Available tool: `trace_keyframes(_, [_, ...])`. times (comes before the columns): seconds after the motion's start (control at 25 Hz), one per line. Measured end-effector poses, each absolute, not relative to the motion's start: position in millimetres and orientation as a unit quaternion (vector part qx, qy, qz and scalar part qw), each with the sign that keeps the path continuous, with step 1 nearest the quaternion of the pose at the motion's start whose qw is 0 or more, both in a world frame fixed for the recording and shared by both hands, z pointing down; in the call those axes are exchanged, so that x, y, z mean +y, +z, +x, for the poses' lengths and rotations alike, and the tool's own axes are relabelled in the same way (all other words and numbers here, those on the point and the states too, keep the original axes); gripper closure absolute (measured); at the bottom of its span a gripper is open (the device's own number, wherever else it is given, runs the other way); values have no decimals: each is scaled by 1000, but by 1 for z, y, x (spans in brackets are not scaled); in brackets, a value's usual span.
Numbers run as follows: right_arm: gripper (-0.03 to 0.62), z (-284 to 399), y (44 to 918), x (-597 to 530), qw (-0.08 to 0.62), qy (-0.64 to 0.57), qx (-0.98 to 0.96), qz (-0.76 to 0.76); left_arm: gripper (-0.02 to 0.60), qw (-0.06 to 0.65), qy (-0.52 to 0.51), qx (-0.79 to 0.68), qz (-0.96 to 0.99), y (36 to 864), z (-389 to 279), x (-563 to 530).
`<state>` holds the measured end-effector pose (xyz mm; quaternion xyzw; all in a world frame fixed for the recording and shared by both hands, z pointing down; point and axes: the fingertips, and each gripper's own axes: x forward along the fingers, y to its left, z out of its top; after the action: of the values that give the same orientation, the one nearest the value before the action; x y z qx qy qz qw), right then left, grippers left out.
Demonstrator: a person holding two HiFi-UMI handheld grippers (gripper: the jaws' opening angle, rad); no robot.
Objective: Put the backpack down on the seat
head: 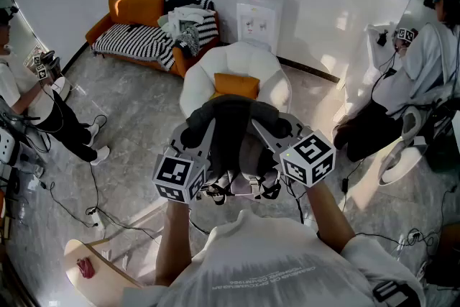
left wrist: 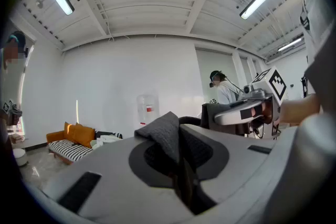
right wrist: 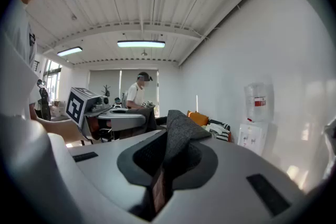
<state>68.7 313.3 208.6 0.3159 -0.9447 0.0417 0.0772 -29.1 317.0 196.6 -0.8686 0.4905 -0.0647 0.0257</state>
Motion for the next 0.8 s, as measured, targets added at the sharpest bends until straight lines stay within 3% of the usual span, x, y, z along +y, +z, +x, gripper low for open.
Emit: trace_keyframes(0.8, [563, 56, 213, 320, 82, 65, -942, 319, 525, 48, -84, 470, -877, 198, -44, 326])
